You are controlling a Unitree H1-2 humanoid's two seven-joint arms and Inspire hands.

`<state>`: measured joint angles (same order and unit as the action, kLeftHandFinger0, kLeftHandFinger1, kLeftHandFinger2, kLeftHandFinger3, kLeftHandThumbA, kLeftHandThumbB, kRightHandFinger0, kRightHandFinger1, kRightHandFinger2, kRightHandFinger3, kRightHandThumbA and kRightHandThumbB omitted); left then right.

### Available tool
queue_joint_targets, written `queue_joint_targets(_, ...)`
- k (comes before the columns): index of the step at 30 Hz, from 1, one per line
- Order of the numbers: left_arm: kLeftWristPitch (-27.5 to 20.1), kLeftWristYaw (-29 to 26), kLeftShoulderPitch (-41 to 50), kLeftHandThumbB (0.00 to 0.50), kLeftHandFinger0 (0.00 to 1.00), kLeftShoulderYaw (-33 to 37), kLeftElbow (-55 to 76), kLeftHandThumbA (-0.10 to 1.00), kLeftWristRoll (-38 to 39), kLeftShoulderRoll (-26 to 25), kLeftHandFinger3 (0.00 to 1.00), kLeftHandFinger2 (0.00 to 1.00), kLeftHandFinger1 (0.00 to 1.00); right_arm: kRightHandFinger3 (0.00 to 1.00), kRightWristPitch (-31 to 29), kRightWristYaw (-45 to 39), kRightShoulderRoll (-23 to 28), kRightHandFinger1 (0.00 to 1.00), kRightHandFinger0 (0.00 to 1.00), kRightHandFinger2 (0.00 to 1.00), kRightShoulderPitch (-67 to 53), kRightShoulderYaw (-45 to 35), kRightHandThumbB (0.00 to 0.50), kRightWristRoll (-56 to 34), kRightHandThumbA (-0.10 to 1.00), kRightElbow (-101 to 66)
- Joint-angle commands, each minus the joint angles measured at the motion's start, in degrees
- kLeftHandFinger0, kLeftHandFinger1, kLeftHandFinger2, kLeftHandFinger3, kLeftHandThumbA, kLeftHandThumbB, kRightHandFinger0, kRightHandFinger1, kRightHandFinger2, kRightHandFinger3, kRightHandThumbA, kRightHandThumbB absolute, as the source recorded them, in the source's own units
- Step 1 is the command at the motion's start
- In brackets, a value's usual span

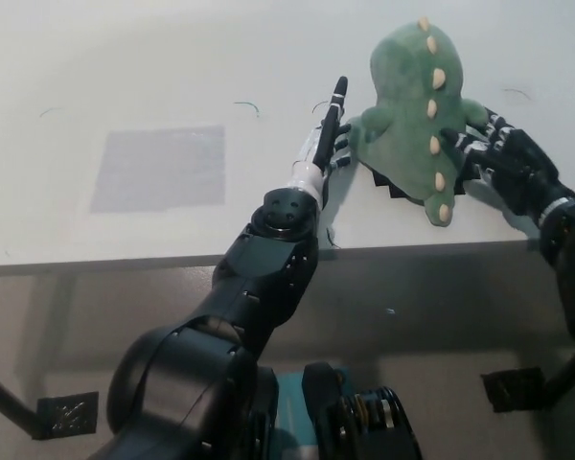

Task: Use both hands to pick up a dinasour on the right side and move it to the left side

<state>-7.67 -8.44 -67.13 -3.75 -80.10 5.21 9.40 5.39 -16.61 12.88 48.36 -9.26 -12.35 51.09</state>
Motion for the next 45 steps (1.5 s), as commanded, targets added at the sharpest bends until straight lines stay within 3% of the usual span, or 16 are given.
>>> queue_joint_targets(1,-0.5,1.0,-4.7,0.297,1.0,0.2,0.3,1.0,-0.2,1.5,1.0,1.0,1.0,1.0,-2.2,2.1,-0.5,1.0,1.0,1.0,4.1,0.3,0.279,0.5,1.0,-1.4)
queue_joint_targets(4,-0.5,0.7,-5.4,0.341,1.0,0.9,0.2,1.0,-1.0,1.7,1.0,1.0,1.0,1.0,-2.3,2.8,-1.4,1.0,1.0,1.0,5.7,0.3,0.285,0.7,1.0,-0.3)
queue_joint_targets(9,0.2,1.3,-5.9,0.359,1.0,1.6,0.0,1.0,-1.3,2.4,1.0,1.0,1.0,1.0,-3.5,3.5,-1.9,1.0,1.0,1.0,6.4,1.6,0.299,1.9,1.0,0.5)
queue_joint_targets(11,-1.1,2.1,-5.9,0.284,1.0,3.2,0.0,1.0,-2.8,2.4,1.0,1.0,1.0,1.0,-5.5,4.1,-1.8,1.0,1.0,1.0,6.7,3.4,0.303,4.3,1.0,1.2)
queue_joint_targets(17,-0.1,3.2,-6.3,0.31,1.0,4.3,-0.1,1.0,-2.7,2.9,1.0,1.0,1.0,1.0,-5.7,6.0,-2.6,1.0,1.0,1.0,7.1,4.8,0.34,5.4,1.0,1.8)
queue_joint_targets(18,-0.2,4.0,-6.4,0.279,1.0,4.4,-0.1,1.0,-2.5,2.9,1.0,1.0,1.0,1.0,-6.8,5.7,-2.7,1.0,1.0,1.0,7.0,5.0,0.308,5.5,1.0,2.0)
queue_joint_targets(19,0.1,5.0,-6.5,0.231,1.0,4.3,-0.2,1.0,-2.3,2.9,1.0,1.0,1.0,1.0,-7.5,6.0,-2.7,1.0,1.0,1.0,7.1,5.3,0.316,5.9,1.0,2.4)
queue_joint_targets(22,0.2,7.0,-6.7,0.192,1.0,2.6,-0.3,1.0,-0.4,3.3,1.0,1.0,1.0,1.0,-8.5,6.7,-2.7,1.0,1.0,1.0,7.4,5.7,0.311,6.4,1.0,3.5)
queue_joint_targets(24,0.2,6.9,-7.1,0.251,1.0,1.5,-0.3,1.0,0.4,3.5,1.0,1.0,1.0,1.0,-9.2,7.0,-2.7,1.0,1.0,1.0,8.2,6.0,0.328,6.9,1.0,4.7)
queue_joint_targets(27,0.7,7.0,-7.8,0.223,1.0,1.6,-0.3,1.0,-0.1,3.2,1.0,1.0,1.0,1.0,-9.8,6.9,-2.5,1.0,1.0,1.0,9.1,5.8,0.322,6.8,1.0,5.8)
queue_joint_targets(34,0.6,7.6,-8.2,0.25,1.0,1.9,-0.5,1.0,-0.6,2.6,1.0,1.0,1.0,1.0,-9.9,6.9,-2.3,1.0,1.0,1.0,10.4,5.2,0.346,6.5,1.0,7.2)
queue_joint_targets(37,-0.1,7.5,-8.0,0.217,1.0,2.5,-0.5,1.0,-1.2,2.4,1.0,1.0,1.0,1.0,-10.8,6.8,-2.3,1.0,1.0,1.0,10.5,5.3,0.325,6.6,1.0,8.2)
queue_joint_targets(40,1.0,7.5,-7.8,0.248,1.0,2.3,-0.6,1.0,-1.1,2.2,1.0,1.0,1.0,1.0,-10.9,7.2,-2.7,1.0,1.0,1.0,10.3,5.6,0.315,7.0,1.0,7.8)
queue_joint_targets(45,1.2,7.6,-6.8,0.241,1.0,2.0,-0.4,1.0,-0.7,2.6,1.0,1.0,1.0,1.0,-10.5,7.8,-2.9,1.0,1.0,1.0,8.6,6.3,0.279,8.0,1.0,5.8)
